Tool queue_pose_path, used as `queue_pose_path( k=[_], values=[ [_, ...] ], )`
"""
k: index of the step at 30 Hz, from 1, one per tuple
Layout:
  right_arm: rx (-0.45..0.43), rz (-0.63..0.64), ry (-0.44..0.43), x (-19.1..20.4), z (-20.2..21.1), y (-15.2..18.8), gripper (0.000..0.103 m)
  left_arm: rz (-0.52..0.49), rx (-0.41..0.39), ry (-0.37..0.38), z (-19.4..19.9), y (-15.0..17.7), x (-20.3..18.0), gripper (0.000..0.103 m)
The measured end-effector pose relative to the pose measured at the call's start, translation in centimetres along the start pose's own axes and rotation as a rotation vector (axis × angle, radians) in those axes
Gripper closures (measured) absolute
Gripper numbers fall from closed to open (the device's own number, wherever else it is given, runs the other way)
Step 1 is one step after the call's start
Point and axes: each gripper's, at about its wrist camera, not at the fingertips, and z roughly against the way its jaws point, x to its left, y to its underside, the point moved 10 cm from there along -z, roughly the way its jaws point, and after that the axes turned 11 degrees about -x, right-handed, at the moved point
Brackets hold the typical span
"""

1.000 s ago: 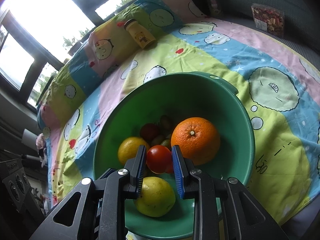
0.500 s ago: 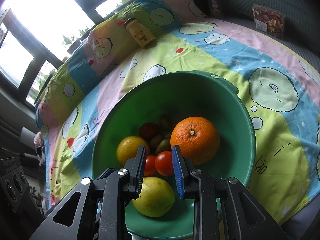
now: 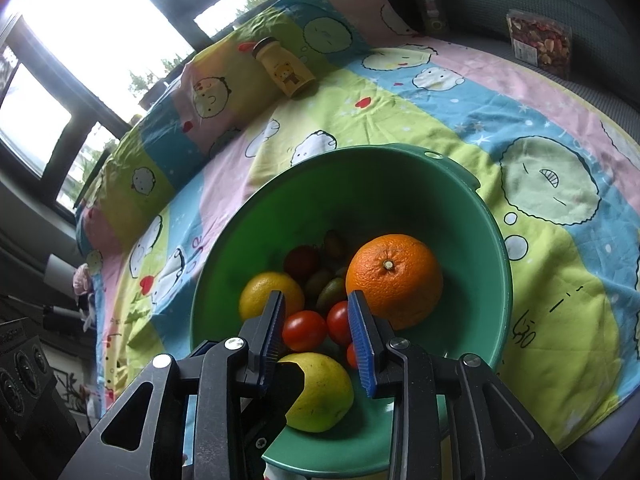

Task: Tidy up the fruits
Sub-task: 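Withdraw the open right tool from the basin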

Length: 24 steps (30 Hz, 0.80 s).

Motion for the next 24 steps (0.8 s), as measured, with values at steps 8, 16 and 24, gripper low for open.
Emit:
queue_pose_path(
  k=[8,16,24],
  values=[
    [-0.095,0.023,0.010,0.5,2.4,-1.3,0.030,-0.019,-0.068,-0.055,2.9,-1.3,1.1,0.001],
    [-0.144,0.052,0.034,1.0,3.7,-1.7,0.025,-0.026,-0.104,-0.088,5.0,-1.8,2.0,0.001],
    [-0.171,0.071,0.050,1.3,4.4,-1.8,0.025,-0.003,-0.124,-0.087,5.8,-1.9,2.7,0.001]
  ],
)
